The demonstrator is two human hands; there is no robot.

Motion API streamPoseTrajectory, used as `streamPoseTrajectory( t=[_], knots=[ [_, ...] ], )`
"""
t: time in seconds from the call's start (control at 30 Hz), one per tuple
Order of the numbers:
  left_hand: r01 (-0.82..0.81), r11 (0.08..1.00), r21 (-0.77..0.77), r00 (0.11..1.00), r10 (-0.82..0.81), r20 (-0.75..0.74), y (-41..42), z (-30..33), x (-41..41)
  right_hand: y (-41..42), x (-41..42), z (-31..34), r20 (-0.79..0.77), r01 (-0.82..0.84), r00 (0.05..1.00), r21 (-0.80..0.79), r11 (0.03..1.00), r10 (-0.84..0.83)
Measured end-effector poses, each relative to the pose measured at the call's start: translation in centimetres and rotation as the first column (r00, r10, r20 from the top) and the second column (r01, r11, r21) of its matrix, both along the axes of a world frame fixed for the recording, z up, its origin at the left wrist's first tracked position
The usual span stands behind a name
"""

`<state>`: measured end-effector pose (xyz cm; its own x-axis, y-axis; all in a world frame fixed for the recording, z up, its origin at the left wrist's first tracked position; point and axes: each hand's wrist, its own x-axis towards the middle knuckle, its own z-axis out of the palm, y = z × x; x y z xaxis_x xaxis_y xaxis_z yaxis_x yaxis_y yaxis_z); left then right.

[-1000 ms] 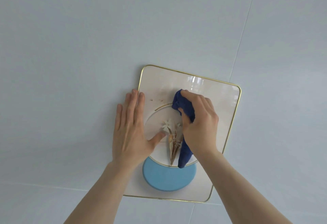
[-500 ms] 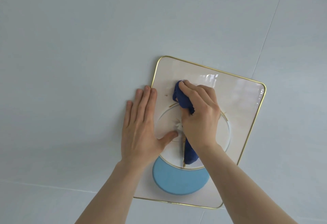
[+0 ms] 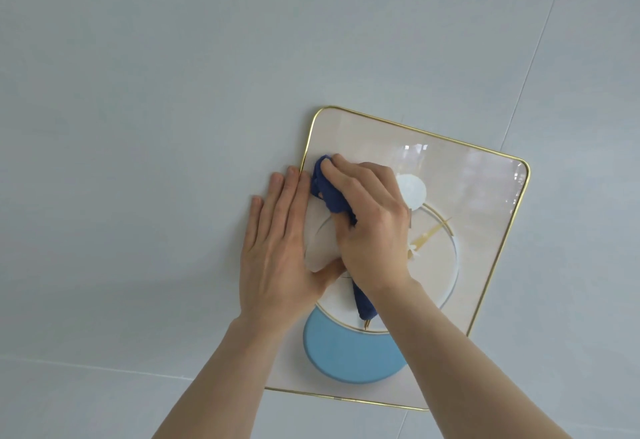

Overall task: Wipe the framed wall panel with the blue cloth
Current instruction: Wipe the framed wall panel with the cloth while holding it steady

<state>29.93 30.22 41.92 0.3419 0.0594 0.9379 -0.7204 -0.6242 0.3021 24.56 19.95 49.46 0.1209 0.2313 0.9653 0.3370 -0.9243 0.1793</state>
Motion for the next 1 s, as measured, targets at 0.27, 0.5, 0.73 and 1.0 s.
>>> streamPoseTrajectory(
  t=[0.27, 0.5, 0.73, 1.0],
  knots=[
    [-0.012, 0.999, 0.03, 1.0, 0.012, 0.0, 0.2, 0.1, 0.0, -1.9, -0.8, -0.5, 0.02, 0.139, 0.99, -0.23, 0.963, -0.138],
    [0.04, 0.999, 0.01, 0.999, -0.04, -0.023, 0.3, 0.1, 0.0, -1.6, -0.1, 3.2, 0.127, 0.096, 0.987, 0.043, 0.994, -0.1],
    [0.001, 1.0, -0.009, 1.0, -0.001, -0.001, 0.0, 0.0, 0.0, -0.6, 0.1, 1.2, 0.03, 0.06, 0.998, -0.093, 0.994, -0.058],
    [0.037, 0.999, 0.03, 0.999, -0.036, -0.028, 0.5, 0.1, -0.2, -3.3, -1.7, 0.4, -0.022, 0.137, 0.989, -0.195, 0.971, -0.144]
  ],
)
